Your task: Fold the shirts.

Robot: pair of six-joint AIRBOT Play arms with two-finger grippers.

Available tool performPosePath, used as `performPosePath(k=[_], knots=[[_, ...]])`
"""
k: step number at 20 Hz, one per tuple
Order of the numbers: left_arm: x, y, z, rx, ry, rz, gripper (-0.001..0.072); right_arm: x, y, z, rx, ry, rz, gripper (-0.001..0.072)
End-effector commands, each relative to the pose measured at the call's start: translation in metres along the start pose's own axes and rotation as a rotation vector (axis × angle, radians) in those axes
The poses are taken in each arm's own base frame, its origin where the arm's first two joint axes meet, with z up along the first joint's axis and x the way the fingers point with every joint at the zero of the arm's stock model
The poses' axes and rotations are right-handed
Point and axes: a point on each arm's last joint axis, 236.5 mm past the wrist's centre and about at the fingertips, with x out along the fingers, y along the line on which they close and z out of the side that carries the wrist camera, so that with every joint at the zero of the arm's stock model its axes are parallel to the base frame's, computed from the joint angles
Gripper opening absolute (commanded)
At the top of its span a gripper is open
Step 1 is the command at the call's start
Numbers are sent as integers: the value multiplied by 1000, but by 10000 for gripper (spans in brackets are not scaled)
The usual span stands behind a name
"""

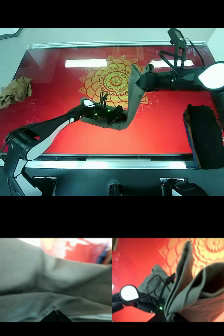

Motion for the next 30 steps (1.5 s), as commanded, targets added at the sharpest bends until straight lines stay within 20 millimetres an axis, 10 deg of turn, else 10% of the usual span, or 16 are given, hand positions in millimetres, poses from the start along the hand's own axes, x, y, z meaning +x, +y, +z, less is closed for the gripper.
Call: performPosePath(k=[1, 6, 9, 12, 14, 15, 16, 19, 23, 27, 30], knots=[[-53, -11, 46, 76, -132, 0, 21, 24, 15, 12, -24, -53, 23, 42], [-287, 13, 128, 164, -509, 251, 23, 127, 60, -7, -5, -53, 117, 42], [-422, -3, 128, 178, -765, 279, 24, 202, 95, -30, 114, -87, 190, 43], [-503, -35, 101, 243, -943, 300, 25, 267, 108, -71, 311, -73, 210, 44], [-526, -57, 79, 297, -1001, 313, 24, 299, 107, -104, 467, -17, 211, 56], [-530, -69, 70, 342, -1017, 322, 25, 308, 106, -117, 533, 12, 213, 310], [-532, -77, 64, 363, -1026, 323, 24, 314, 105, -123, 589, 29, 217, 717], [-522, -84, 52, 413, -983, 338, 25, 296, 101, -99, 566, 8, 239, 702], [-520, -75, 51, 431, -955, 383, 25, 218, 55, -69, 407, 142, 214, 694], [-522, -70, 51, 439, -952, 417, 25, 125, -111, -140, 425, 522, -248, 687], [-522, -70, 51, 440, -952, 418, 25, 126, -135, -196, 635, 638, -236, 681]])
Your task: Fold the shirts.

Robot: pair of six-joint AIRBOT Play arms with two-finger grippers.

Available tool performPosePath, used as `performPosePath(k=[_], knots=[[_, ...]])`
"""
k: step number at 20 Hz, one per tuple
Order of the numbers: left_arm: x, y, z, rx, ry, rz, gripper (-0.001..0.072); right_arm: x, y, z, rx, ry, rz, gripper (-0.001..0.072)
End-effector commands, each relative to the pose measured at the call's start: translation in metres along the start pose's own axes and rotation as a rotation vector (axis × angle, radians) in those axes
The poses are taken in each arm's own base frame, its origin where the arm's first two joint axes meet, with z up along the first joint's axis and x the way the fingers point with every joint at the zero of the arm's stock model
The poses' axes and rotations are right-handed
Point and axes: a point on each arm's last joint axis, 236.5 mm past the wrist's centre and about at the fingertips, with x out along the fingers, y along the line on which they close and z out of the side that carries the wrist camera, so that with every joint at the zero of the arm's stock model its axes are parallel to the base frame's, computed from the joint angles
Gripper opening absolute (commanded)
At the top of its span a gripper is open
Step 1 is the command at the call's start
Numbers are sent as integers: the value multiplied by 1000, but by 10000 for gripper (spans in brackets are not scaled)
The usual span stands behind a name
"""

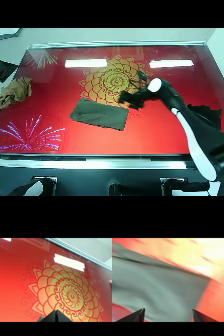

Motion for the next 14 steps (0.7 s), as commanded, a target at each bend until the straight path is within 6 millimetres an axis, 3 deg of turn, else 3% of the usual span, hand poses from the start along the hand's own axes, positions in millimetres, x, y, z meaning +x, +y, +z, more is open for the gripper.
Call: performPosePath(k=[1, 4, 6, 7, 8, 9, 10, 12, 14], knots=[[-1, 1, -1, 10, 3, 8, 25, 14, -67, -45, 206, 197, -57, 682], [0, 1, -1, 21, 6, 7, 26, 57, -36, -54, 244, 247, 111, 680], [0, 1, -1, 21, 6, 7, 25, 82, -25, -55, 259, 240, 138, 670], [0, 1, -1, 21, 6, 7, 26, 90, -22, -56, 259, 233, 137, 612], [-1, 1, -1, 21, 6, 7, 26, 95, -20, -53, 260, 212, 141, 308], [0, 1, -2, 21, 7, 7, 26, 94, -14, -48, 267, 194, 157, 53], [0, 1, -1, 21, 6, 7, 26, 86, -6, -38, 232, 166, 191, 47], [0, 2, -2, 21, 6, 7, 26, 50, 15, -11, 132, 90, 265, 46], [0, 2, -2, 23, 6, 10, 26, -12, 22, 28, 103, -26, 314, 46]])
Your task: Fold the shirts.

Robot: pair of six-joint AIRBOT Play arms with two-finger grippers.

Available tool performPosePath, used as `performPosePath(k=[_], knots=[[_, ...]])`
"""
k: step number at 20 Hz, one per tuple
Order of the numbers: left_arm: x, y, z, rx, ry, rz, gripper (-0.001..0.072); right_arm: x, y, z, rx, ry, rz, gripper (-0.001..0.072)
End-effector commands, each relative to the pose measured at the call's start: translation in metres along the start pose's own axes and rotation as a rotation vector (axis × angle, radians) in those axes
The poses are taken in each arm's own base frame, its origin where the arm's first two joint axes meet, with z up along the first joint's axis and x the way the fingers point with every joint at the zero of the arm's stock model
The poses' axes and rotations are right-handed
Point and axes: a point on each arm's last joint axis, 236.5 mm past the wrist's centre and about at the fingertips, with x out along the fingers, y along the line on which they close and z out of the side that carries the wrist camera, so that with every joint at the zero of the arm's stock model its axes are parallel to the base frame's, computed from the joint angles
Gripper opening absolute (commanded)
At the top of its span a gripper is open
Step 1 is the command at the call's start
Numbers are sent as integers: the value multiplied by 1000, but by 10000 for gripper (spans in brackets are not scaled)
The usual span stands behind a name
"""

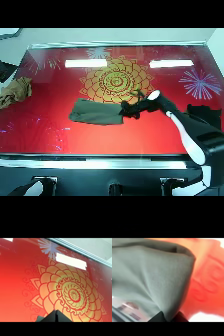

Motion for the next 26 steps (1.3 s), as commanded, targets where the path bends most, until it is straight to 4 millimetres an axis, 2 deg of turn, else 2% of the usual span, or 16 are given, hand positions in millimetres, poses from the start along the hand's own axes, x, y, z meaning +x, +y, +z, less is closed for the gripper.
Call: performPosePath(k=[1, 3, 5, 7, 9, 12, 15, 17, 19, 22, 24, 26], knots=[[0, 1, 0, 3, 0, 3, 26, -90, 44, 42, -95, -161, 106, 44], [0, 1, 0, 10, 1, 3, 25, -172, 49, 66, -71, -293, 136, 44], [0, 1, 0, 9, 2, 3, 26, -251, 34, 79, -23, -431, 134, 44], [0, 1, 0, 9, 2, 3, 26, -318, 4, 80, 37, -557, 82, 44], [0, 1, 0, 9, 2, 3, 26, -375, -33, 76, 115, -677, 18, 44], [0, 1, -1, 9, 6, 2, 26, -442, -85, 63, 274, -816, -12, 44], [0, 1, -2, 9, 8, 1, 26, -483, -114, 36, 375, -878, -26, 44], [0, 1, -2, 9, 8, 1, 26, -509, -126, 16, 456, -938, -24, 44], [0, 1, -2, 9, 8, 1, 26, -525, -133, -9, 522, -962, -25, 44], [0, 1, -2, 16, 8, 1, 26, -529, -145, -49, 599, -930, -81, 46], [0, 1, -2, 27, 8, 1, 26, -523, -175, -88, 715, -863, -213, 45], [0, 1, -2, 27, 8, 1, 26, -512, -214, -139, 867, -727, -412, 45]])
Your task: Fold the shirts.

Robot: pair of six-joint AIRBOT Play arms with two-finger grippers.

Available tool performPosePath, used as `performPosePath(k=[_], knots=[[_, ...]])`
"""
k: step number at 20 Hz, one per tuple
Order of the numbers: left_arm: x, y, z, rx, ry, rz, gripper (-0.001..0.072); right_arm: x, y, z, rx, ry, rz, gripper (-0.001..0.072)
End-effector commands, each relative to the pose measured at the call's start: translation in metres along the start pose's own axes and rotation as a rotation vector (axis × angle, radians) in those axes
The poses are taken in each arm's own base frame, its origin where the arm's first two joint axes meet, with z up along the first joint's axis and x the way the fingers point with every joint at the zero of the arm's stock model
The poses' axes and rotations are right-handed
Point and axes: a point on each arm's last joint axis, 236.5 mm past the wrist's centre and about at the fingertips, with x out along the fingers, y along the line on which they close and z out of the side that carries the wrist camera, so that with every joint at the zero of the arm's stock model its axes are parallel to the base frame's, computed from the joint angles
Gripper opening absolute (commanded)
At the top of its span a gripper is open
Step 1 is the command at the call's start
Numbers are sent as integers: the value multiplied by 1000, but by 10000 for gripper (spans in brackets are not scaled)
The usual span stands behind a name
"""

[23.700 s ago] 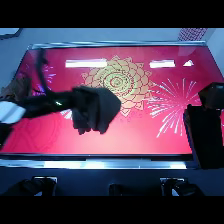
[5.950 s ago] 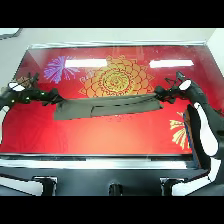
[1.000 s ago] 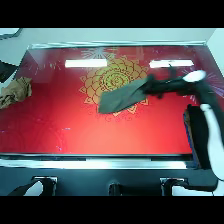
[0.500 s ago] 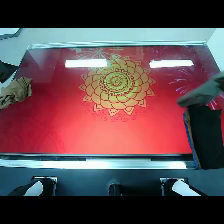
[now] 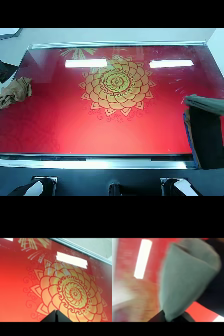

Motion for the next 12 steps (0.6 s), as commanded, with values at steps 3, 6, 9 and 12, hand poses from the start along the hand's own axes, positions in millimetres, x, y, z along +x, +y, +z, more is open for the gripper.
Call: performPosePath(k=[3, 6, 9, 12], knots=[[0, 0, 0, 6, 0, 0, 26, -23, -140, -32, 138, 90, -523, 45], [0, 0, 0, 6, 0, 0, 26, 6, -174, -55, 181, 141, -560, 45], [0, 0, 0, 6, 0, 0, 26, 34, -199, -69, 202, 178, -566, 45], [0, 0, 0, 6, 0, 0, 26, 49, -214, -76, 206, 188, -578, 47]])
